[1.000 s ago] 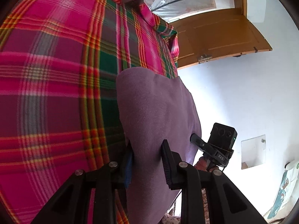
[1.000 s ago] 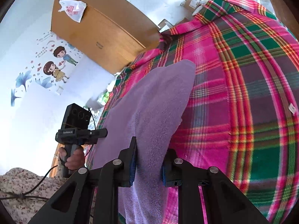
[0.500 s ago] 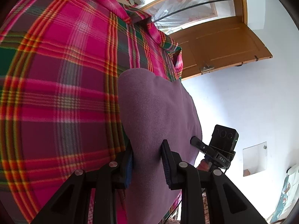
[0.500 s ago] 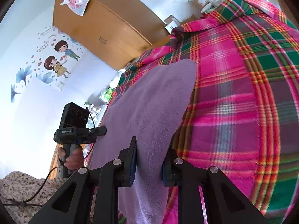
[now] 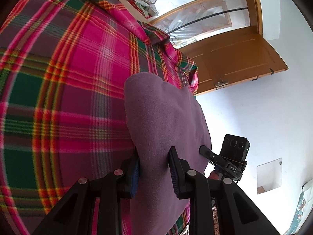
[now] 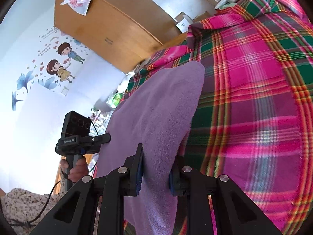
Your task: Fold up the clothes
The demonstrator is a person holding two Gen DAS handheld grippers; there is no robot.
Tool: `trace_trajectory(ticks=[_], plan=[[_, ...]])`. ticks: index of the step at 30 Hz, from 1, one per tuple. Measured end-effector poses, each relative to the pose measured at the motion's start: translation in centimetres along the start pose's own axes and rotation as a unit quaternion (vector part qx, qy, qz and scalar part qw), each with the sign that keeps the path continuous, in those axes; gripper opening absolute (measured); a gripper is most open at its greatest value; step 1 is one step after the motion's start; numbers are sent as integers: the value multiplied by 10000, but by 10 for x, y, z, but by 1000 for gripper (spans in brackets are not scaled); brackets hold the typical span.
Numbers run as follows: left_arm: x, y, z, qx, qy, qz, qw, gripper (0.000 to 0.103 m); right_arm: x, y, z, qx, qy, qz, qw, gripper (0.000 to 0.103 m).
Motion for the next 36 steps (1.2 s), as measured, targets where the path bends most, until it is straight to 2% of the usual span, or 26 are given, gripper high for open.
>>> trace_trajectory(ticks=[17, 27, 32, 36], plan=[[-32, -40, -24, 405, -166, -160, 9989, 28, -8, -32, 51, -124, -63, -14, 9999, 21], [-46, -59, -31, 514, -276, -194, 9981, 28, -8, -45, 72, -141, -71, 27, 9999, 21], [-53, -64, -36, 565, -273, -229, 9978, 28, -8, -50, 81, -150, -76, 50, 9998, 21], [-60, -56, -54, 595, -292, -239, 9975, 28, -8, -54, 87, -159, -73, 52, 9998, 21]])
Point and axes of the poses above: each gripper's, at about its wrist camera, not at the fingertips, and z roughly the way its jaws point, x to its right, y to its underside, the point moved 4 cm from there along z, roughly the way its jaws point, and after that the axes turned 7 degrees about -y, right-handed, at the moved point
